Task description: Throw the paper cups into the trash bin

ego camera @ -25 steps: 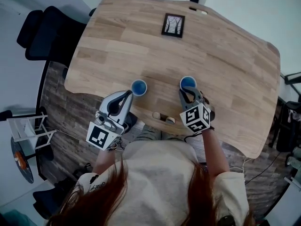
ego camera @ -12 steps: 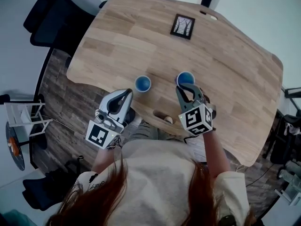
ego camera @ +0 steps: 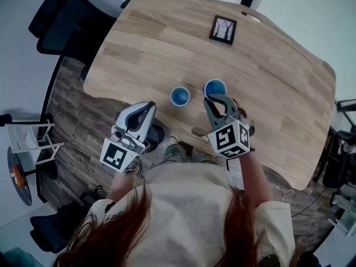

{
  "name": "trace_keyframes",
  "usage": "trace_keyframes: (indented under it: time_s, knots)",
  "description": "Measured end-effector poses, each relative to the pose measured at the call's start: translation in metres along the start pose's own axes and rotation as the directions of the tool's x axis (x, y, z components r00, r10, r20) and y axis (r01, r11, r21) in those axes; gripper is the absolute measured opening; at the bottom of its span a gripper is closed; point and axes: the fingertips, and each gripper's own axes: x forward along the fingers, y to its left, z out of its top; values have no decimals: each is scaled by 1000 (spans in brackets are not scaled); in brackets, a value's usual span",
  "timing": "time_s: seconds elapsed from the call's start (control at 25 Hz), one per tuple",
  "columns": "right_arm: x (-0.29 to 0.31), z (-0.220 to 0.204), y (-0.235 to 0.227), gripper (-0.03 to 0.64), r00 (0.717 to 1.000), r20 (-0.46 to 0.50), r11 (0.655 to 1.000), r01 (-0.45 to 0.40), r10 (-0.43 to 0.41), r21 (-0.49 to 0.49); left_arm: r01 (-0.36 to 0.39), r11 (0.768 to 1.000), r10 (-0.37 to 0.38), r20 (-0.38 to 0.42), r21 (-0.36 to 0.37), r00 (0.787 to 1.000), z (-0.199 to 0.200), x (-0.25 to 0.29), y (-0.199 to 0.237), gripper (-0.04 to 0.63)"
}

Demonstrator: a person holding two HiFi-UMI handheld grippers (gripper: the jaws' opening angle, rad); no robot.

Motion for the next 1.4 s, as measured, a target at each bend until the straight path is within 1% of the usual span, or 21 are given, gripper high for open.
trace_keyframes:
  time_s: [0.32,0.76,0.96,1.24,1.4]
  knots:
    - [9,22,16,34,1000,-4,1000,13,-13,-3,45,999,-45,8,-7,999,-4,-15,10,3]
    - [38,43,42,34,1000,-14,1000,-9,9,-1,50,999,-50,3,-21,999,-13,-42,31,3]
    - [54,43,54,34,999,-32,1000,-30,30,1,40,999,-39,6,-19,999,-15,-52,41,3]
    - [75,30,70,34,993,-100,998,-69,69,2,9,1000,-10,-22,-14,1000,-22,-70,53,3]
    - [83,26,80,34,990,-114,996,-86,86,10,-14,1000,14,-9,-10,1000,-20,-78,61,3]
